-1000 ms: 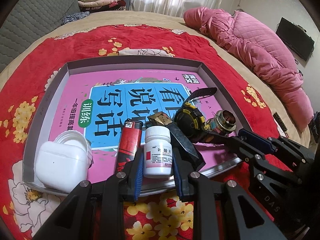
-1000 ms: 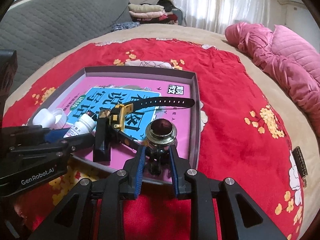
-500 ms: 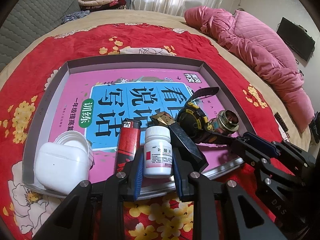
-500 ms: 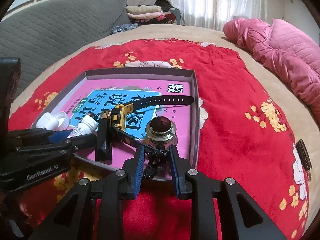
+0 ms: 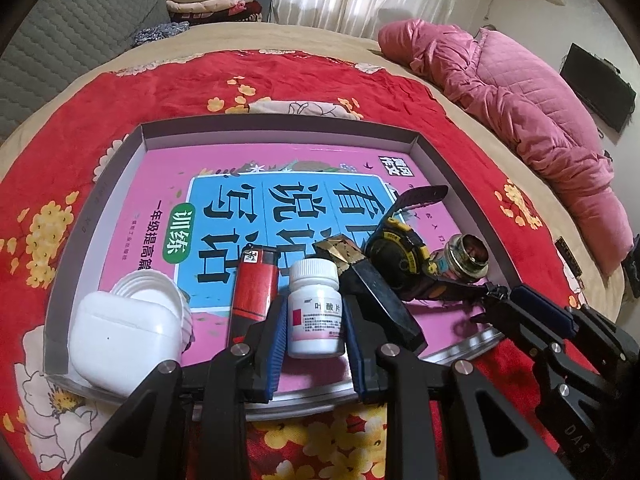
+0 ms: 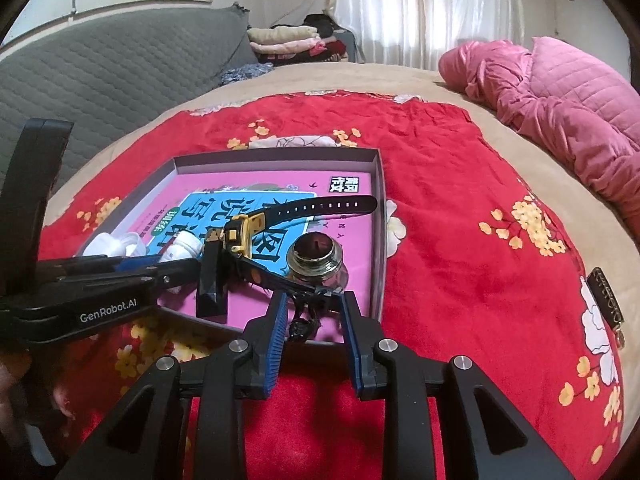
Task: Organize rigid objects
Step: 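Lower the clip beside the metal cylinder with the right tool while the left tool lowers the bottle, then open both tools and withdraw them from the box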
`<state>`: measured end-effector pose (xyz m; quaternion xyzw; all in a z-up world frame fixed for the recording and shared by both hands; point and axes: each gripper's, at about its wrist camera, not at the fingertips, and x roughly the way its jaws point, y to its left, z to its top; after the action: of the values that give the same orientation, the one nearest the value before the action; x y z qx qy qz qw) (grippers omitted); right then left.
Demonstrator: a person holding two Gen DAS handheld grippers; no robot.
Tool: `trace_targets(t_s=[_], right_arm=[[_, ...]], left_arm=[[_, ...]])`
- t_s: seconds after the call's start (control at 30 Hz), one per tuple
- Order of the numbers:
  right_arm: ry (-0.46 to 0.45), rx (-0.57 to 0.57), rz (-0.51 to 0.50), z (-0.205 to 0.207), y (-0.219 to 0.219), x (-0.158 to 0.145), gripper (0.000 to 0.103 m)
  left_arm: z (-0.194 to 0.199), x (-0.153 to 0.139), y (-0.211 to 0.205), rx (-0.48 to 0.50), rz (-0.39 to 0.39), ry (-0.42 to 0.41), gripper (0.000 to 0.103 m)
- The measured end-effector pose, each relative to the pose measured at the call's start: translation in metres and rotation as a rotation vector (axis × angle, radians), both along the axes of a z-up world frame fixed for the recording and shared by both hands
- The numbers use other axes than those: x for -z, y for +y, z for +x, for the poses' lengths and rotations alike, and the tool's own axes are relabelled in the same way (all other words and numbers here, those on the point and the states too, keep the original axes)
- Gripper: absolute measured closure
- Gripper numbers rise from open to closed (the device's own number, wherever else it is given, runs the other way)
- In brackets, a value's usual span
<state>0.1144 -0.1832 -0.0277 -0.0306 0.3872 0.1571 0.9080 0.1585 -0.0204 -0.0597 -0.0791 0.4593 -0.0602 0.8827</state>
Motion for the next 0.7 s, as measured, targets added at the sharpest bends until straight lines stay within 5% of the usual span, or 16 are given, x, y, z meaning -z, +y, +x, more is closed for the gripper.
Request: trace_targets(t_s=[0.7], right_arm=[[-0.021, -0.01, -0.017, -0.0034, 0.0047, -0.0041, 0.074]], left_arm=[[-0.0034, -0.0007, -0.004, 0.012, 0.036, -0.008, 0.076]])
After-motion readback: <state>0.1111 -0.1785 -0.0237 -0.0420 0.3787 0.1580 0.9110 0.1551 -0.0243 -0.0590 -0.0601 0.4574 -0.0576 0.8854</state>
